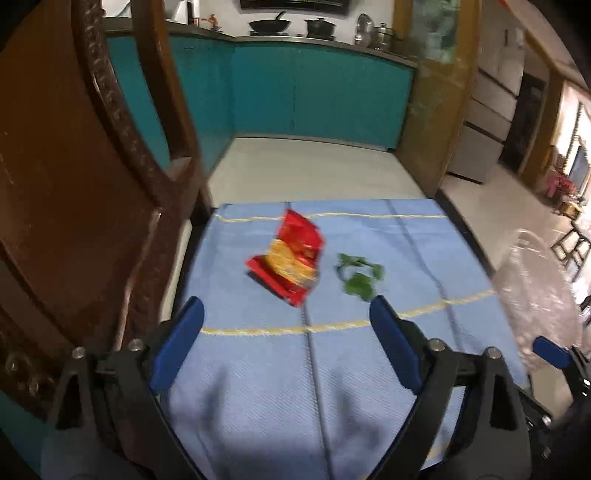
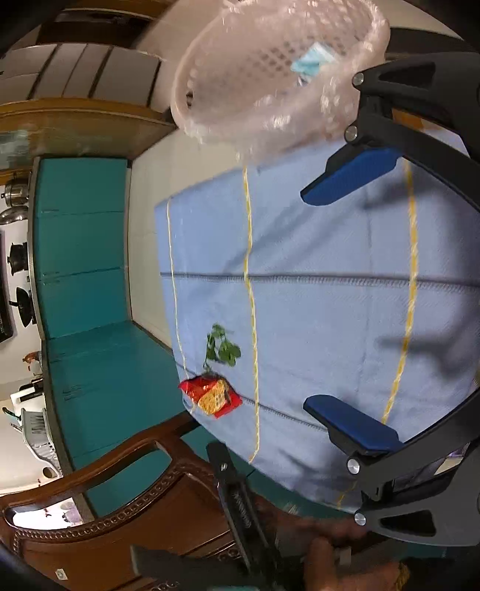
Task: Collect trash
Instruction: 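Bring both tools back over the red wrapper and green sprig, then grasp the green sprig with the right tool while the left tool grasps the red wrapper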
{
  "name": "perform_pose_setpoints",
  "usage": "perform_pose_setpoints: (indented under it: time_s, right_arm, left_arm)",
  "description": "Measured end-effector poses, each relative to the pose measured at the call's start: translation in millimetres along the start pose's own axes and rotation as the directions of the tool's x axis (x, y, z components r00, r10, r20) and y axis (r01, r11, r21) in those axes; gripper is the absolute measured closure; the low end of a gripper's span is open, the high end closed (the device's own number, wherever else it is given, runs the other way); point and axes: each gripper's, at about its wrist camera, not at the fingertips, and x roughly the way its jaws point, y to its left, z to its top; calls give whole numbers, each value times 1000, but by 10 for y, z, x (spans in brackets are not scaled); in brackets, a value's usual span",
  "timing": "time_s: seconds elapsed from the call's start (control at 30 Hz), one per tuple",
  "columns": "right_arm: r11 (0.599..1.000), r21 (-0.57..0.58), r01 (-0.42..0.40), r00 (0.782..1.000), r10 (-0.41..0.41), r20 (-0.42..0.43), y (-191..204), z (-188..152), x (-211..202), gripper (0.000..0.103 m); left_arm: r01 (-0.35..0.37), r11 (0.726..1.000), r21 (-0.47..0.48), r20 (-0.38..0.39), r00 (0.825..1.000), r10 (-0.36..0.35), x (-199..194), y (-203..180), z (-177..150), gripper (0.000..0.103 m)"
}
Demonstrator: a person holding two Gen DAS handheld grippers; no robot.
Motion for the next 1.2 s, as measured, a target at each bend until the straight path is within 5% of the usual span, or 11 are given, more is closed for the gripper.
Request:
perform_pose_setpoints:
  time_s: [0.1,0.23,0.53,0.73,0.87,1.07,1.2]
  right_arm:
    - [1000,-29,-10,1000,10,0,71,113,227,3]
    - [999,4,-36,997,36,-65,85,443,785,5]
    - [991,-132,-6,991,-12,-134,320,866,1677,43]
    - [975,-224,-5,990,-26,-138,537,874,1732,67]
    - [974,-223,-27,990,-6,-144,609,855,1700,98]
    - [983,-168,-68,994,53,-94,528,834,1408,98]
    - [988,-142,-55,998,58,18,295,812,760,98]
  left_arm:
    - [5,1000,-28,-34,999,-6,48,92,20,20]
    - [79,992,-98,12,997,-78,-187,119,-37,18]
    - [118,990,-73,28,993,-117,-357,124,-150,16]
    - [138,986,-96,16,990,-138,-261,125,-124,15]
    - [135,985,-104,19,991,-134,-258,141,-113,15]
    - [127,987,-96,15,992,-126,-252,131,-137,15]
    - [118,991,-68,8,993,-118,-156,56,-154,14]
